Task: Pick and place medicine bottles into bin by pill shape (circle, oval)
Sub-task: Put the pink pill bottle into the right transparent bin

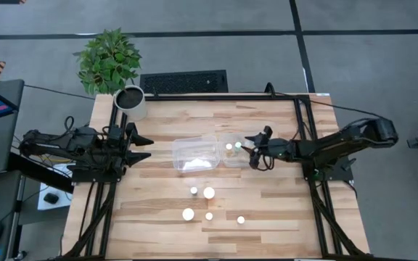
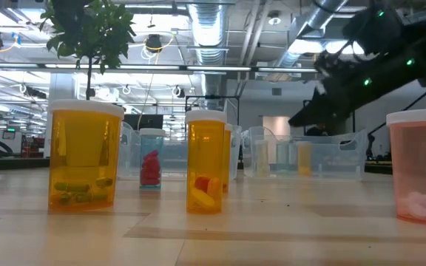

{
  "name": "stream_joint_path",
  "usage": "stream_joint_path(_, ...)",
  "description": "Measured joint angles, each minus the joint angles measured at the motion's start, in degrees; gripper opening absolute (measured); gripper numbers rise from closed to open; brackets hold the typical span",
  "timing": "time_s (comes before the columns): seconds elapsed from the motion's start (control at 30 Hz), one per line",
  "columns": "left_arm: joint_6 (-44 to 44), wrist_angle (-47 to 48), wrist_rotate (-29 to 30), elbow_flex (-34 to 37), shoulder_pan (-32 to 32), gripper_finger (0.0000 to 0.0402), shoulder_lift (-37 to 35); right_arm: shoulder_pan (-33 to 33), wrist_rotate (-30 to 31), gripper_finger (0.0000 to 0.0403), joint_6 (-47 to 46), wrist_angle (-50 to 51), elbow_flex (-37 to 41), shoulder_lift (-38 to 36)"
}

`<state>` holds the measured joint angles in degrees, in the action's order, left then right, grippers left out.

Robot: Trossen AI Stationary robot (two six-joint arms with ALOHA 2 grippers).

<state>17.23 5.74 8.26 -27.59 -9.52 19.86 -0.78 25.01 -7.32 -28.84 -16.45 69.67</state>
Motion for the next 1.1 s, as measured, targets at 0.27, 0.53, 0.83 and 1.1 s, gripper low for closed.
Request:
stream_joint_path(0.27,-0.02,0.00,-0.03,0.00,0.00,0.0235,0.00,8.71,-1.45,0.0213,-0.45,26.01,-10.15,-8.03)
stream_joint_path(0.53,-0.04,0.00,-0.08,0.00,0.02,0.0235,0.00,19.23,-2.80,0.0213,-2.30,59.69,-35.66,0.27)
stream_joint_path(0.83,0.02,0.11,-1.20,0.00,0.01,0.0235,-0.02,28.64,-5.41,0.0213,-3.36,69.07,-53.34,13.34)
stream_joint_path(1.1,0.59,1.52,-1.96,0.00,0.00,0.0235,0.00,33.44,-6.29,0.0213,-9.23,69.31,-56.70,22.77)
